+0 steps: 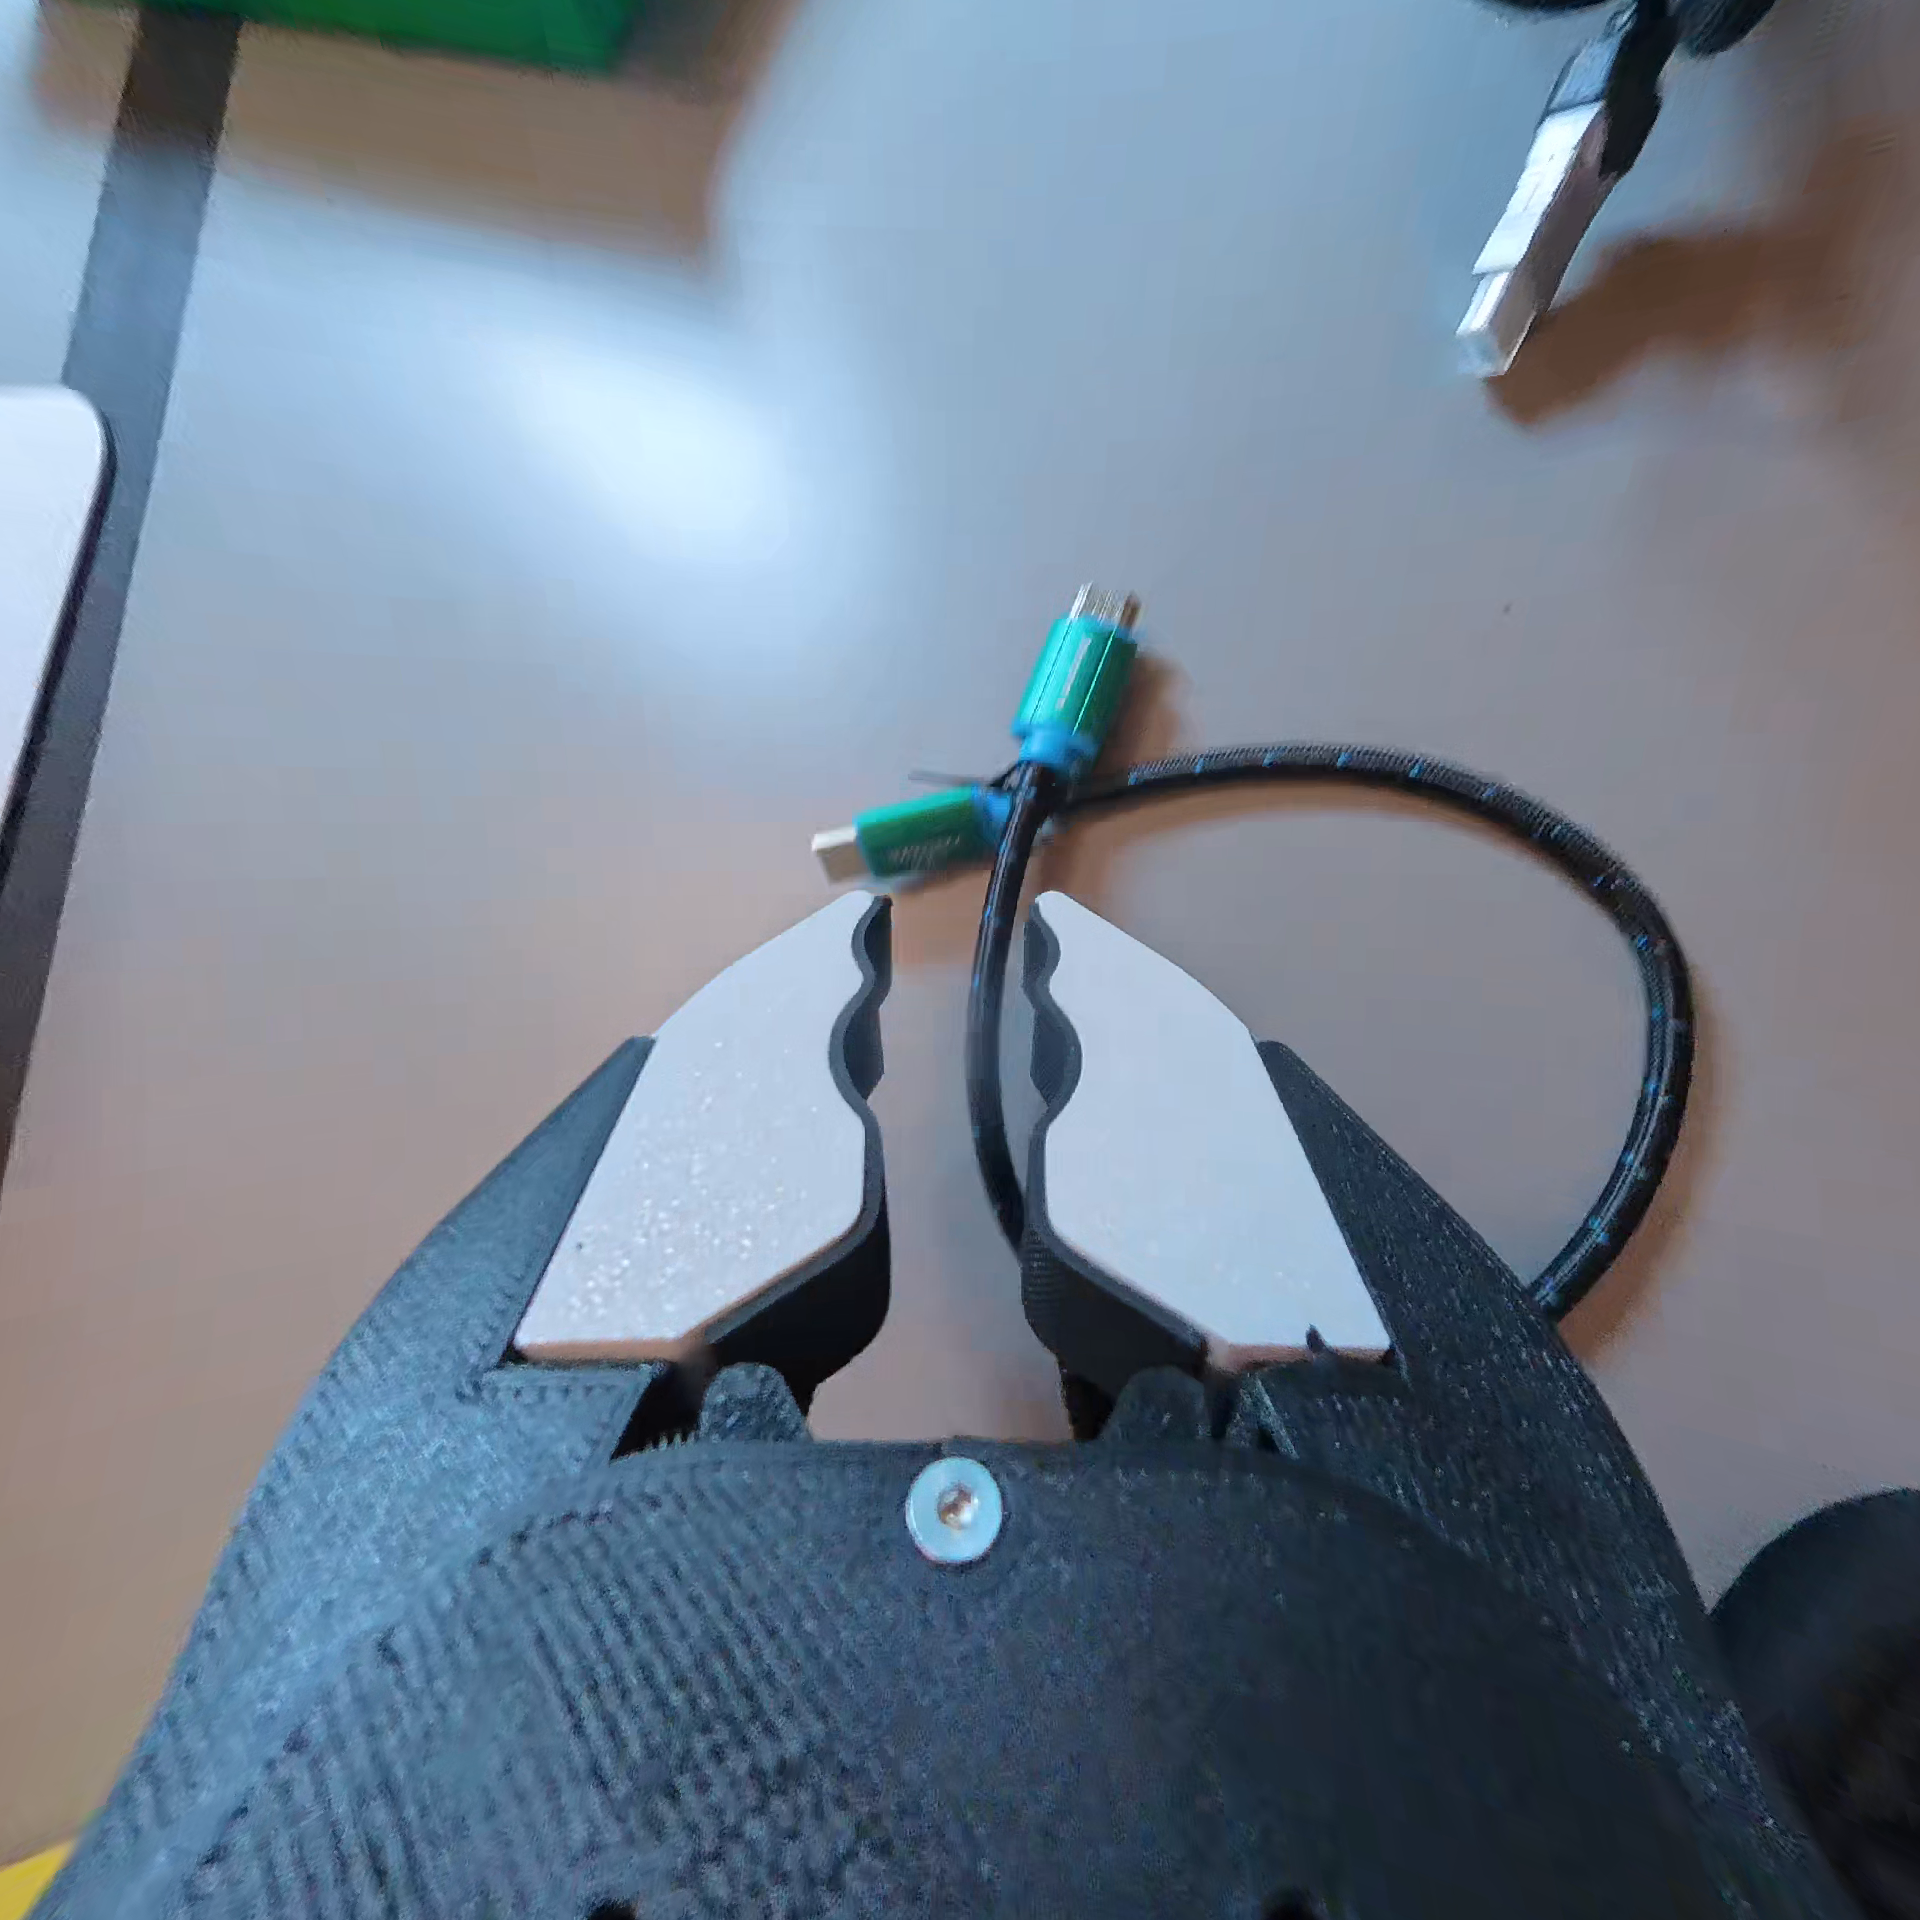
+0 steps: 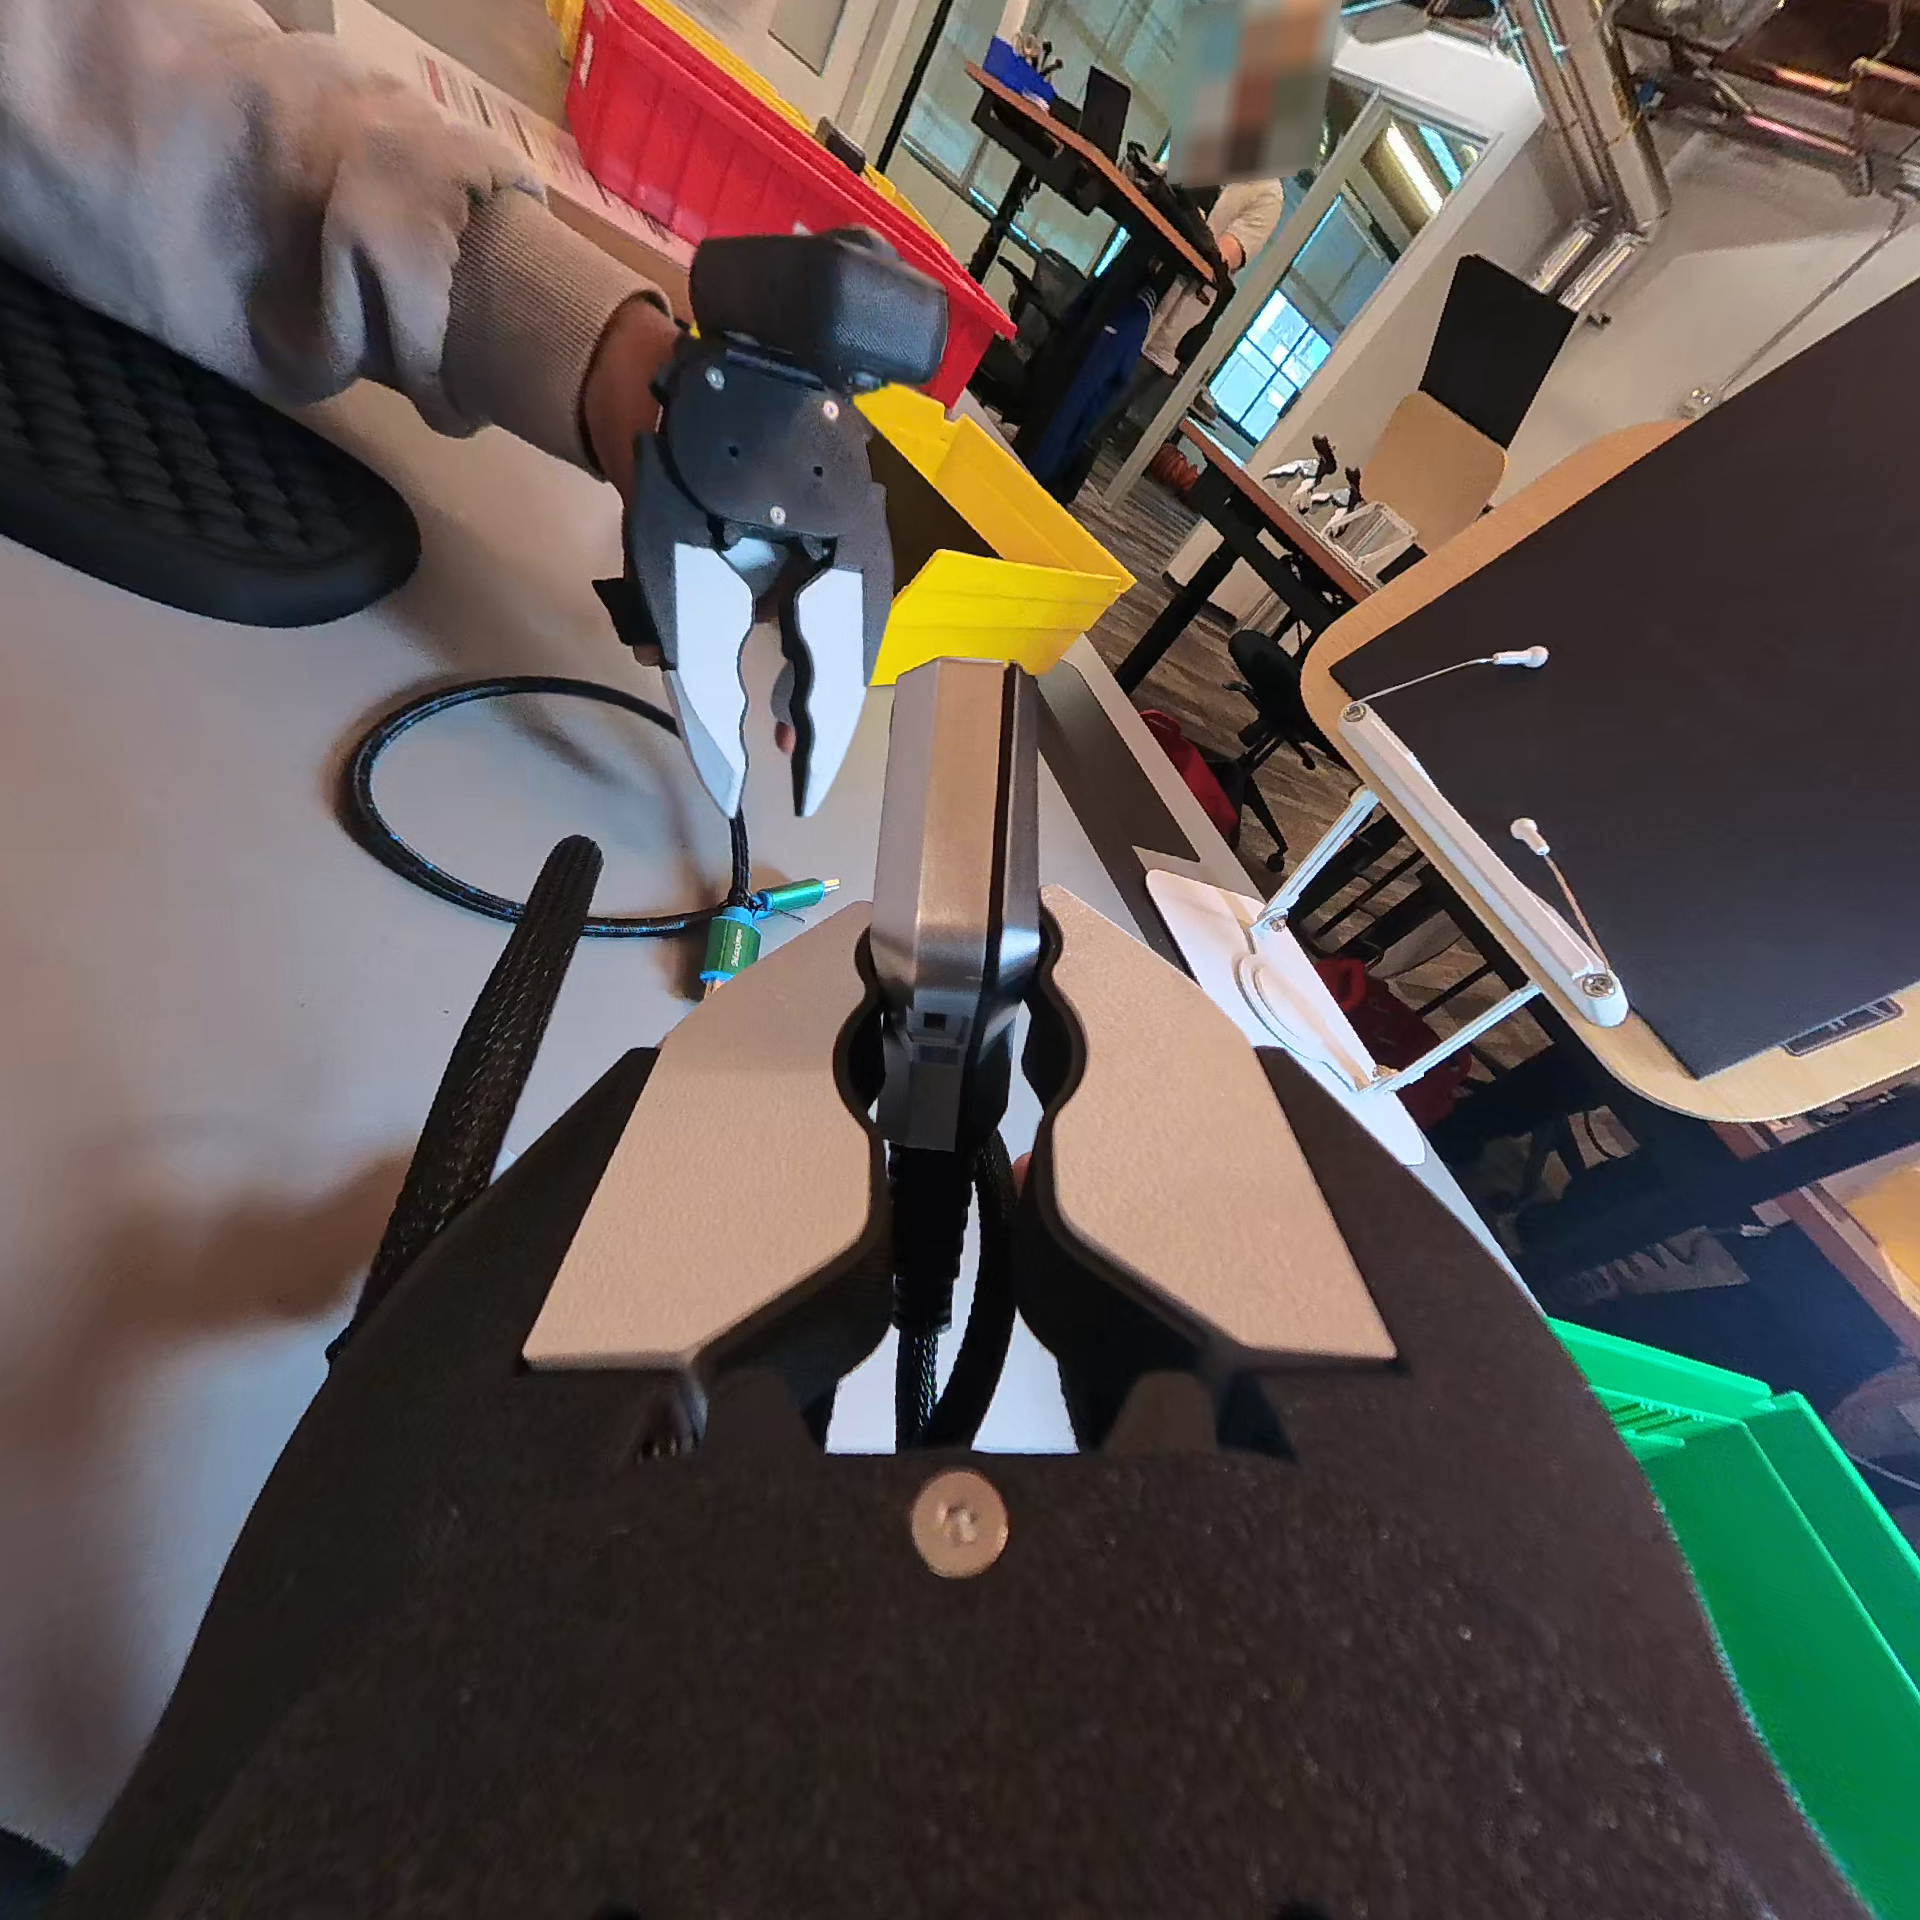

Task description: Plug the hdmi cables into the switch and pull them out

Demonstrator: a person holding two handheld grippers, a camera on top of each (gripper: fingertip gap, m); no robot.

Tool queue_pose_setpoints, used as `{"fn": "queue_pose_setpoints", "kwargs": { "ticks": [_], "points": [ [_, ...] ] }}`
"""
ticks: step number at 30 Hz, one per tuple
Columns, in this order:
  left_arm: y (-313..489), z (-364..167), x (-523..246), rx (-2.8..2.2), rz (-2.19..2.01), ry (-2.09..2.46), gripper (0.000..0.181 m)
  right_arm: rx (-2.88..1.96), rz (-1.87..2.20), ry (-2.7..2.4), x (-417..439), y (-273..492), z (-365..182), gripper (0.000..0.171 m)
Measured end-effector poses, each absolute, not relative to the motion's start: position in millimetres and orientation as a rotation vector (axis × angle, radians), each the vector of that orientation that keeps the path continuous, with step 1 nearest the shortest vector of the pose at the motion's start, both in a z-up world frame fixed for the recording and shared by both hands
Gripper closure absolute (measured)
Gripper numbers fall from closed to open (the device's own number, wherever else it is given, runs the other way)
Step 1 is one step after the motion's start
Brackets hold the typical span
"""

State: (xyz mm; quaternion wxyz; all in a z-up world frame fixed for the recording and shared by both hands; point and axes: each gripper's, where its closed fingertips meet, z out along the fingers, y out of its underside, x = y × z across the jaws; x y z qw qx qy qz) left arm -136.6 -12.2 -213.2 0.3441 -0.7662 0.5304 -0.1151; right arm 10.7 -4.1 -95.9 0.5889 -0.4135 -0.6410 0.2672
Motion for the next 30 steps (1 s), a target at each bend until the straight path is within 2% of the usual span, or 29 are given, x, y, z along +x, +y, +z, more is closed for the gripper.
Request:
{"fn": "queue_pose_setpoints", "kwargs": {
  "ticks": [4, 9, 11, 16, 22, 30],
  "points": [
    [-12, -211, -102, -1.909, -0.249, 1.486, 0.157, -0.962, 0.608, -1.497, 10, -4, -97, 0.148],
    [-8, -238, -94, -1.970, -0.139, 1.669, 0.152, -0.960, 0.604, -1.506, 10, -6, -99, 0.148],
    [-11, -245, -94, -2.005, -0.163, 1.722, 0.159, -0.960, 0.602, -1.512, 10, -7, -100, 0.148],
    [-14, -241, -93, -1.988, -0.181, 1.766, 0.160, -0.957, 0.598, -1.514, 11, -6, -101, 0.148],
    [-29, -193, -74, -1.770, -0.494, 1.559, 0.160, -0.950, 0.592, -1.513, 10, -7, -101, 0.148],
    [-73, -98, -62, -1.332, -0.941, 1.284, 0.160, -0.946, 0.586, -1.508, 8, -8, -100, 0.148]
  ]
}}
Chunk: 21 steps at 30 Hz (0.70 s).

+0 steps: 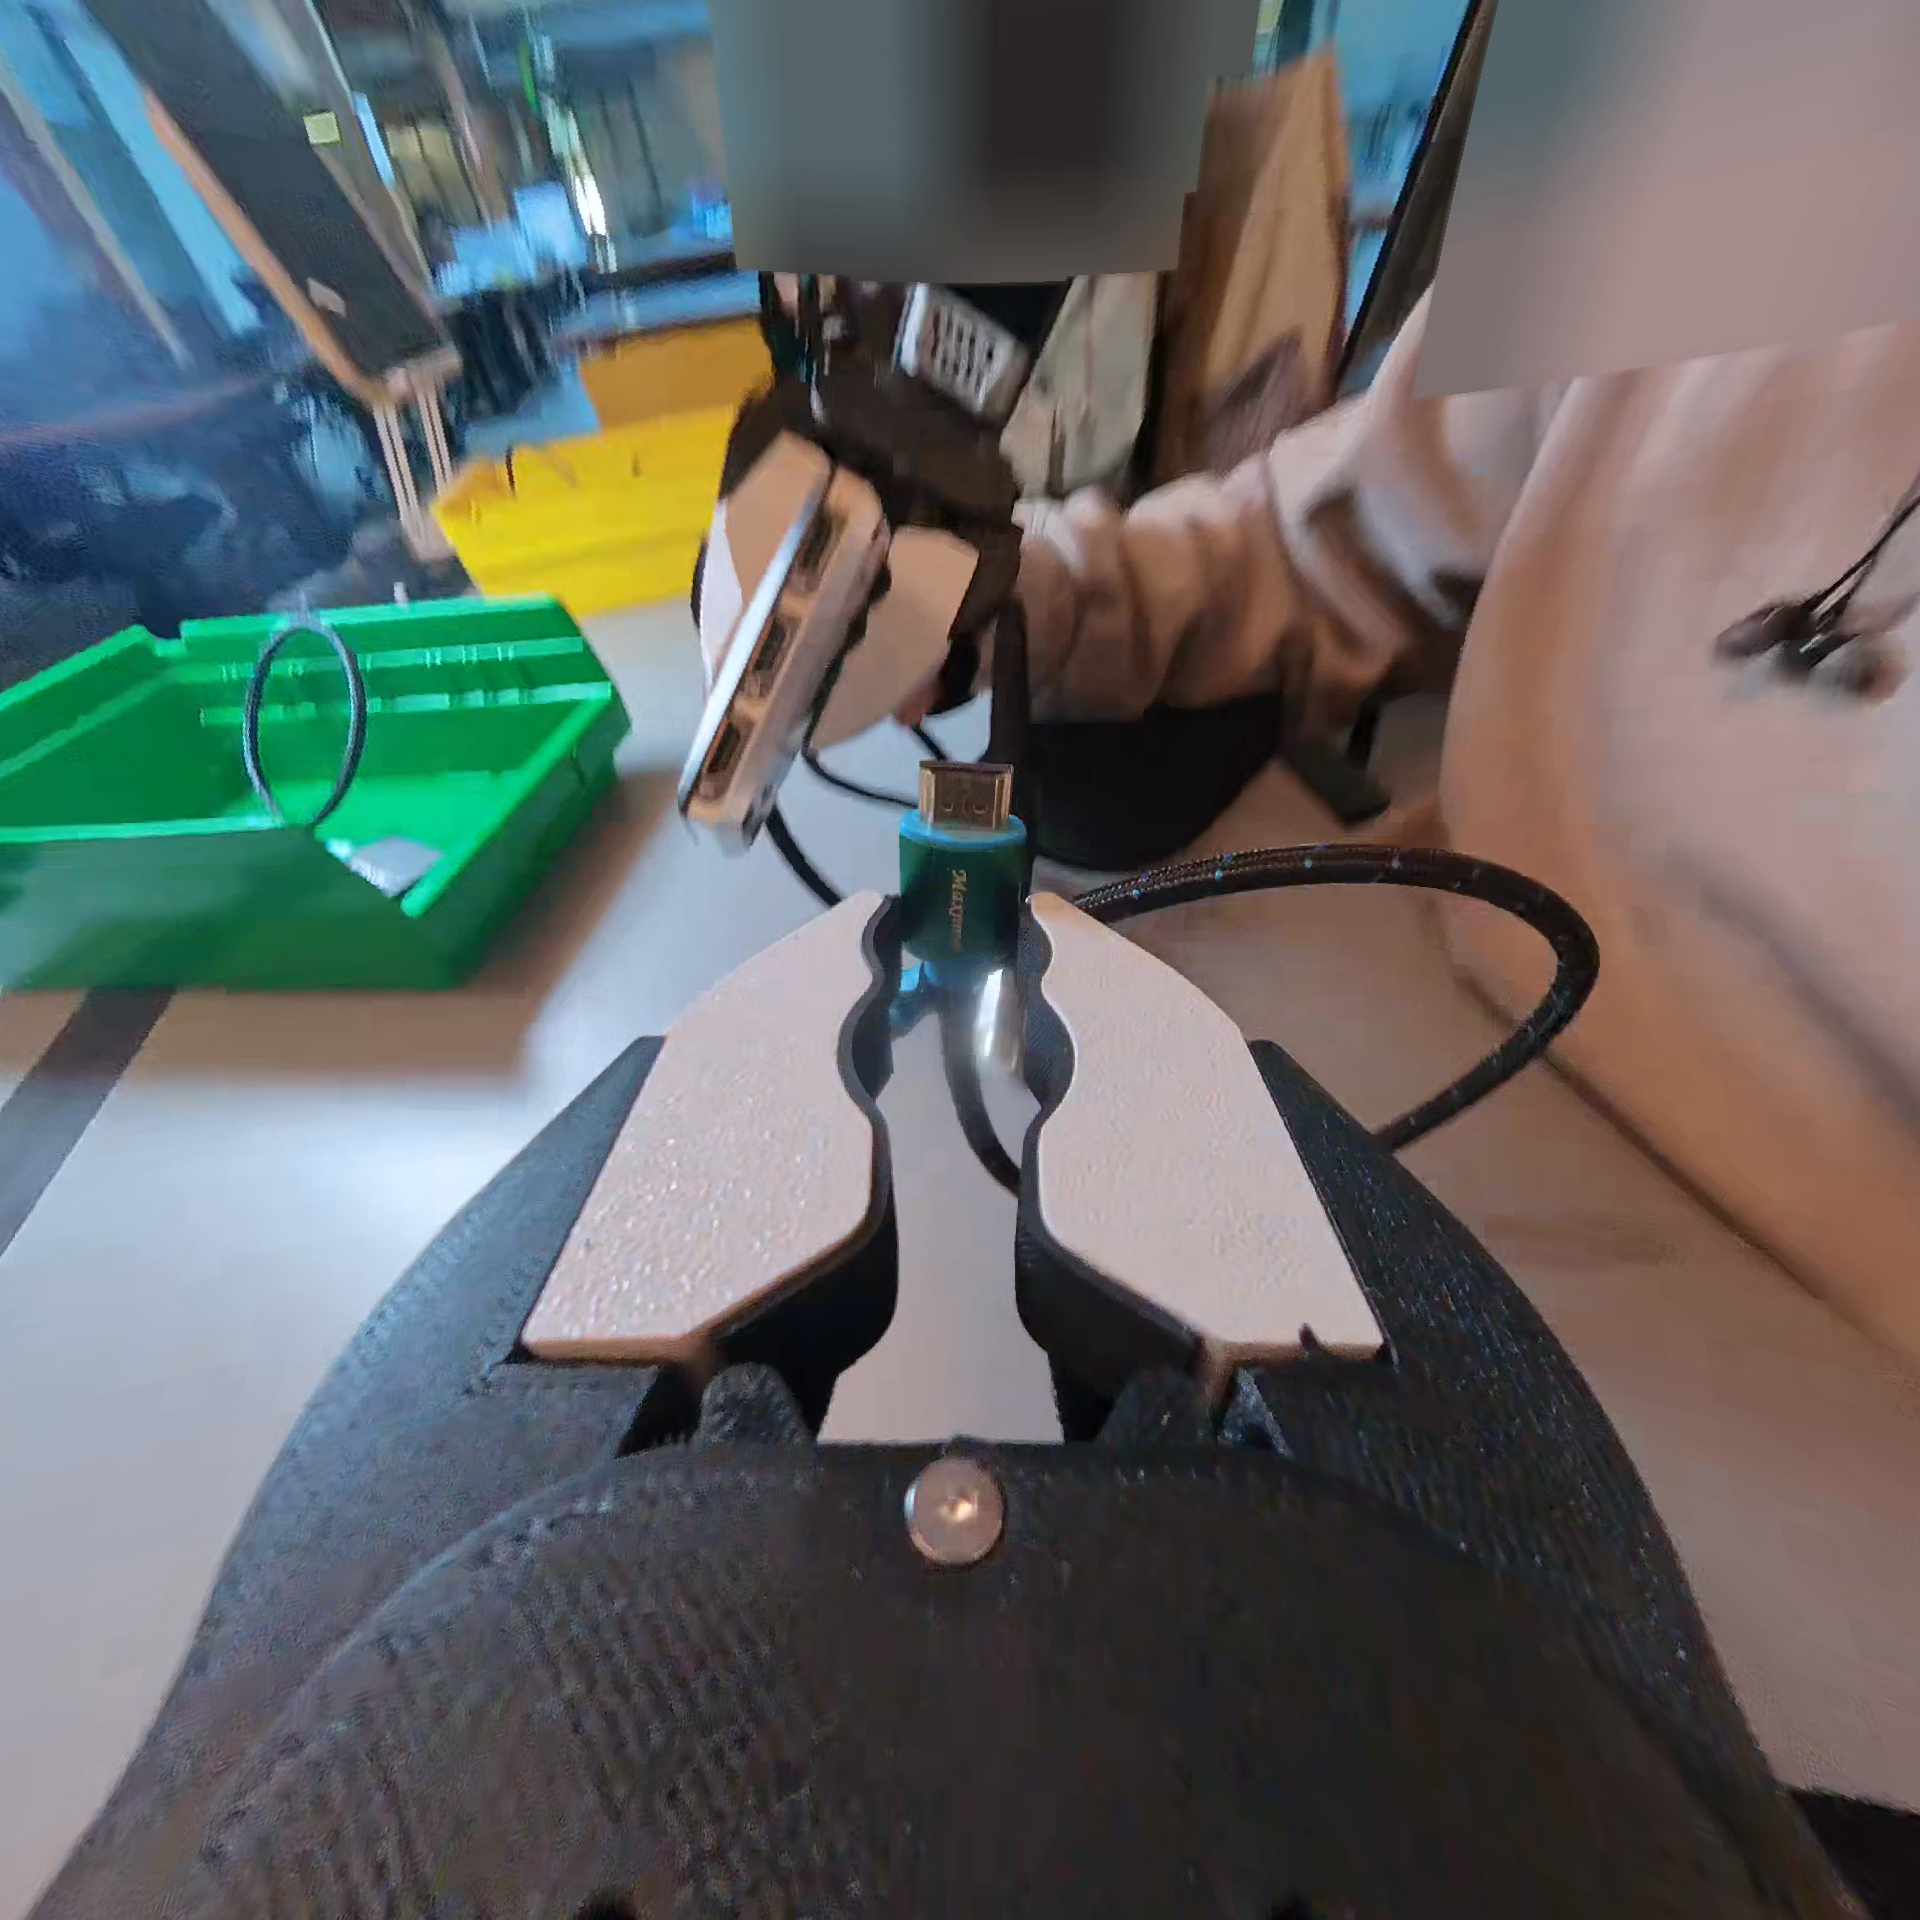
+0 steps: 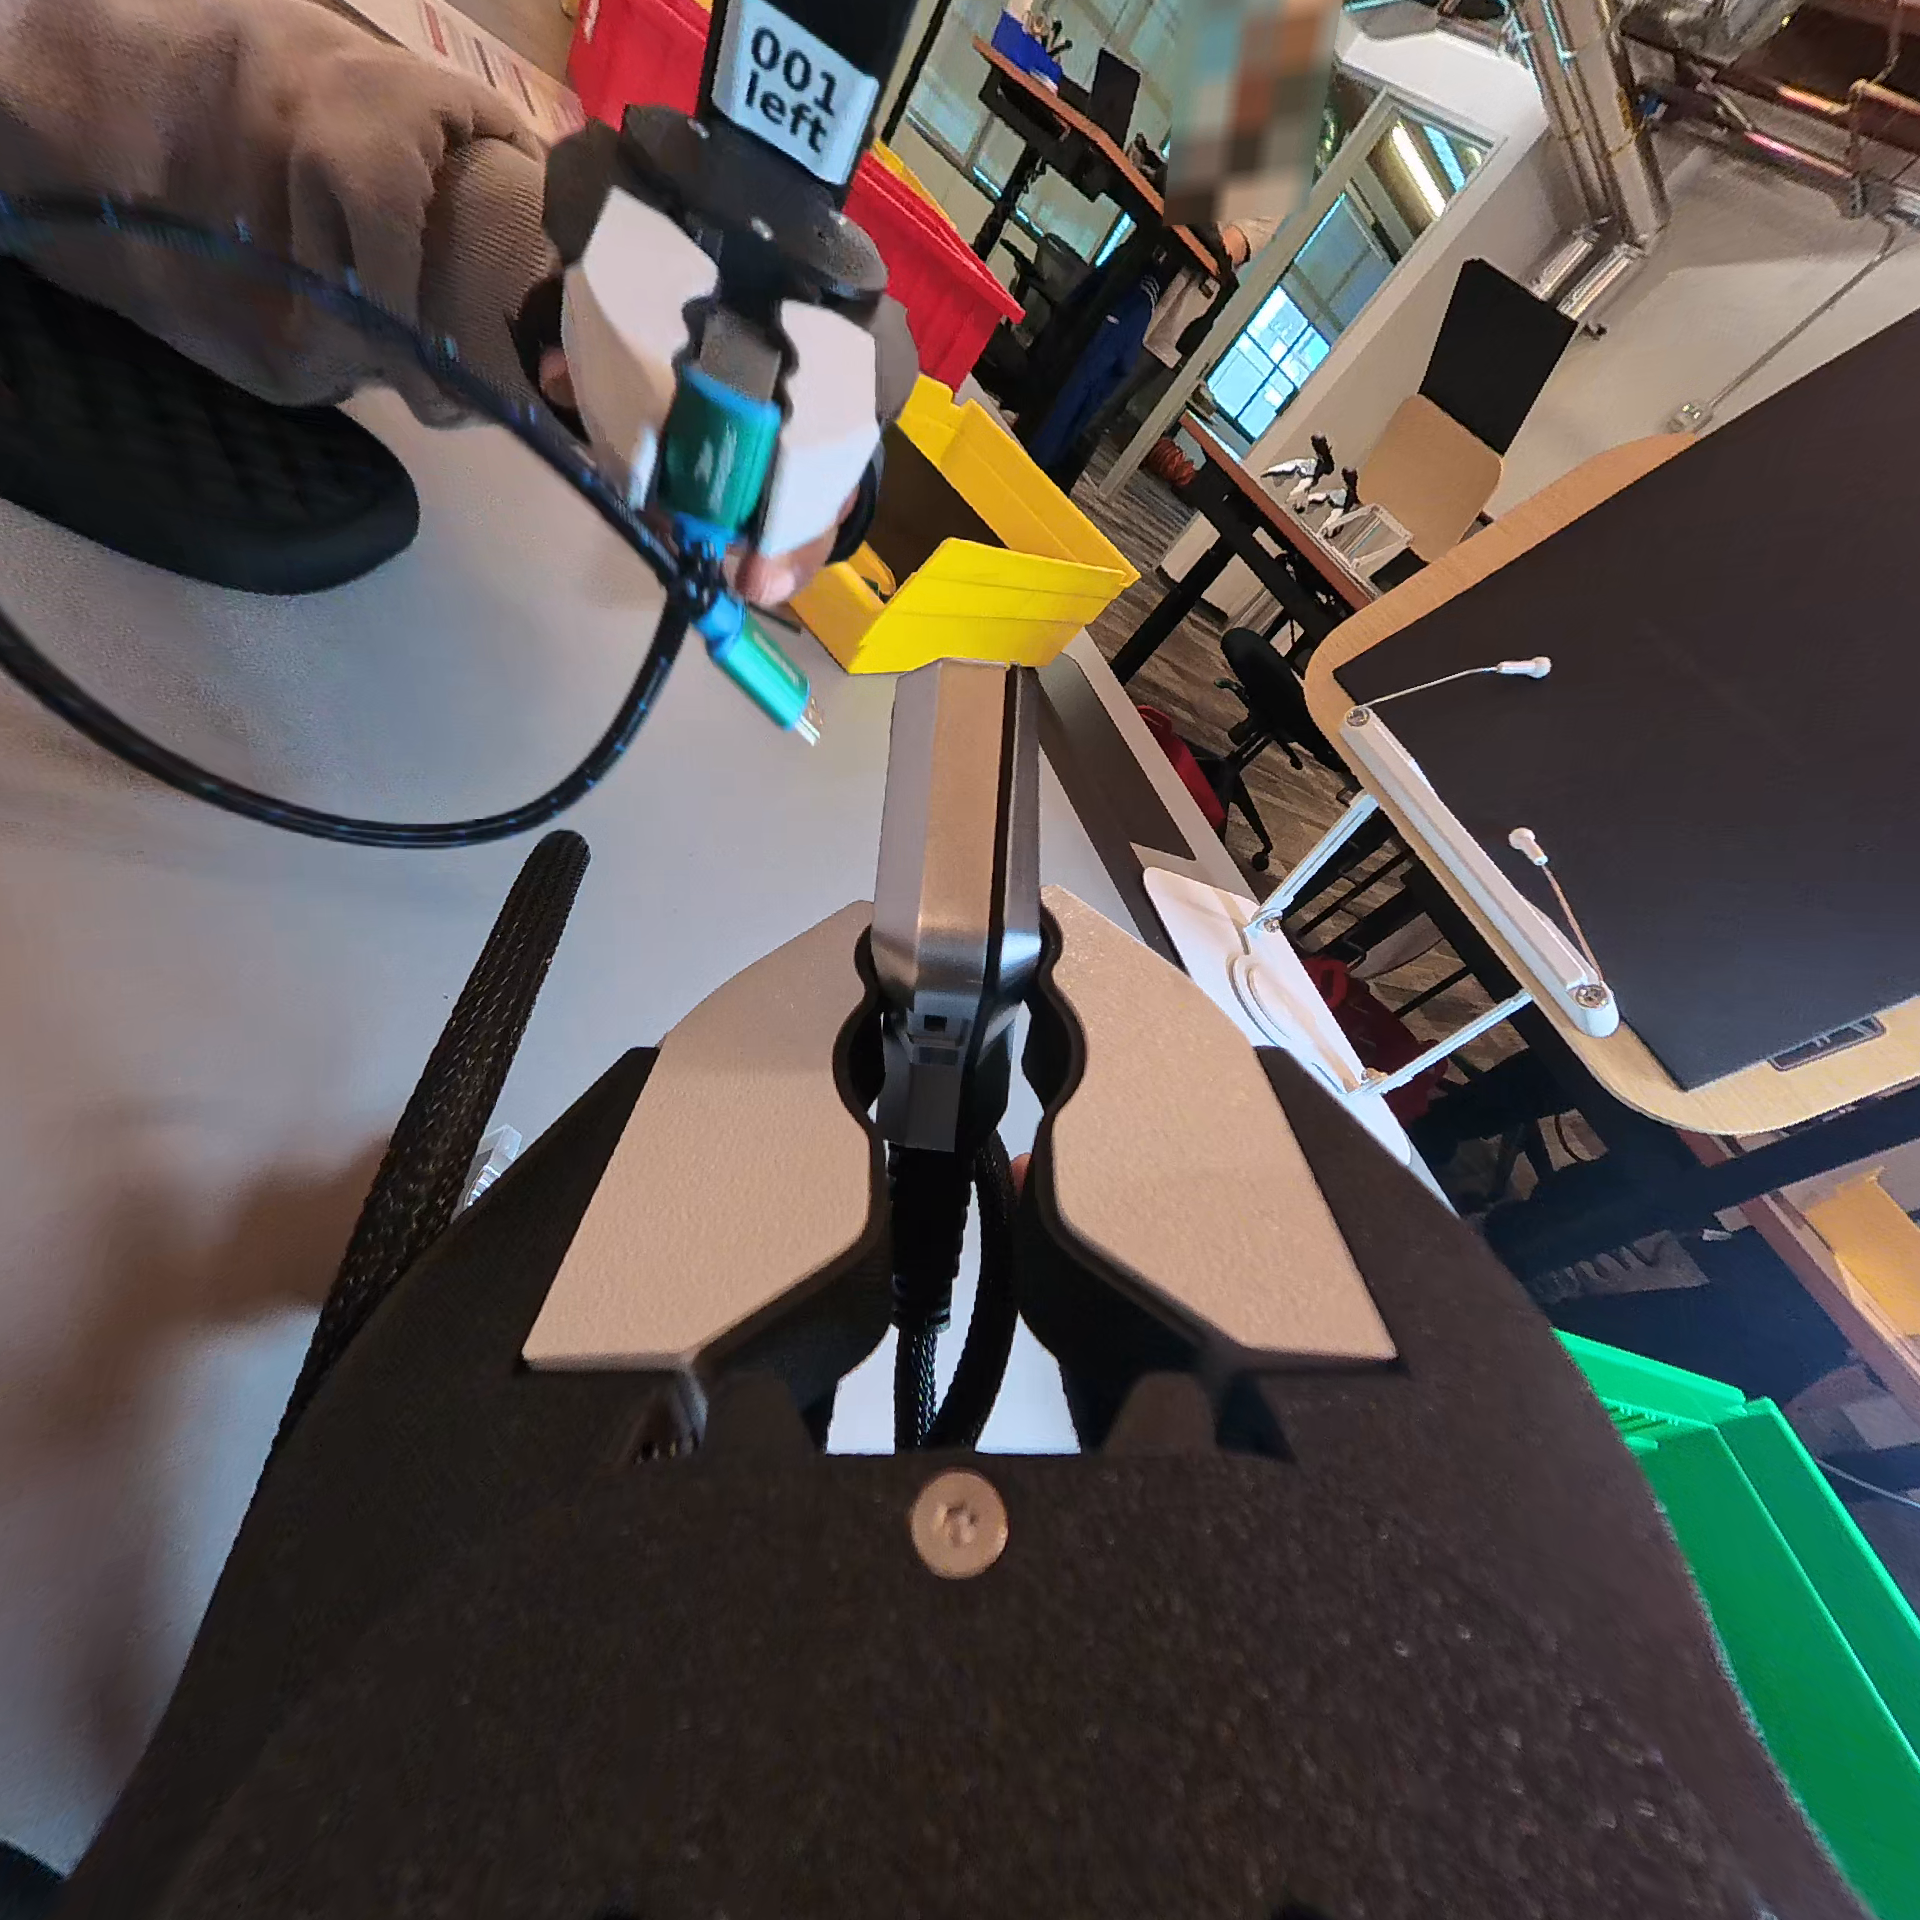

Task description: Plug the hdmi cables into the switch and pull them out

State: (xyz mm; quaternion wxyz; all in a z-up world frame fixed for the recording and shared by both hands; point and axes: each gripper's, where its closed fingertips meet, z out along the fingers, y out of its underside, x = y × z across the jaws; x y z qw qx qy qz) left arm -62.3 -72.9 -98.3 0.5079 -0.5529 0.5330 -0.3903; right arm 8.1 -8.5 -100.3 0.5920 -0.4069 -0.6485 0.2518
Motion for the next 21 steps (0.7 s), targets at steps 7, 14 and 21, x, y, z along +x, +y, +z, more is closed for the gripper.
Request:
{"fn": "queue_pose_setpoints", "kwargs": {
  "ticks": [7, 14, 21],
  "points": [
    [-76, -133, -81, -1.432, -1.009, 1.252, 0.160, -0.935, 0.577, -1.501, 9, -10, -98, 0.148],
    [-79, -172, -111, -1.613, -1.001, 1.279, 0.159, -0.934, 0.576, -1.503, 9, -10, -99, 0.148],
    [-75, -176, -111, -1.625, -0.984, 1.250, 0.160, -0.930, 0.568, -1.506, 8, -10, -99, 0.148]
  ]
}}
